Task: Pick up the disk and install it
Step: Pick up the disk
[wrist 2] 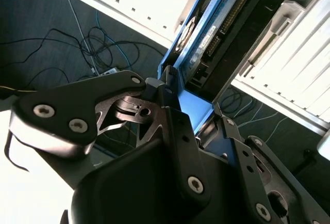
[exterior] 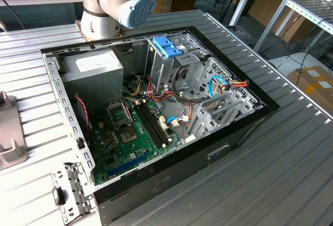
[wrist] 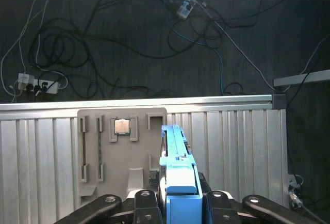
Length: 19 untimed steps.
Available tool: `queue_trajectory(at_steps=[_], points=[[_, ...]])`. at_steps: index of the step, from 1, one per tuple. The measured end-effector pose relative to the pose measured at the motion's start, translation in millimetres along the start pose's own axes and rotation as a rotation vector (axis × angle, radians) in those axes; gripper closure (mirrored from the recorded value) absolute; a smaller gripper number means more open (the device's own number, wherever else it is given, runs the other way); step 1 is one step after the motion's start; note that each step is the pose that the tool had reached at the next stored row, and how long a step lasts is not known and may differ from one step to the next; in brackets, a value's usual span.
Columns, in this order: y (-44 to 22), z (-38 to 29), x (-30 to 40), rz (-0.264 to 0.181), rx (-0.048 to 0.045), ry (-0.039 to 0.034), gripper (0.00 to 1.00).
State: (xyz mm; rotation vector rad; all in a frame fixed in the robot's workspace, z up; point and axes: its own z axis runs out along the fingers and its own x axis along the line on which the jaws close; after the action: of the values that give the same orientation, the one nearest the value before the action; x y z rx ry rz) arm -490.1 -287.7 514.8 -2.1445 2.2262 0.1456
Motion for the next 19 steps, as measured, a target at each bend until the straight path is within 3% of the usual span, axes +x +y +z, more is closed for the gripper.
queue_trajectory(at_steps=[4, 19], points=[[0.3, -10.6, -1.0, 0.0, -0.0001, -0.0021, 0.63], [0.3, -11.7, 2.2, 0.0, -0.0002, -0.002, 0.63]])
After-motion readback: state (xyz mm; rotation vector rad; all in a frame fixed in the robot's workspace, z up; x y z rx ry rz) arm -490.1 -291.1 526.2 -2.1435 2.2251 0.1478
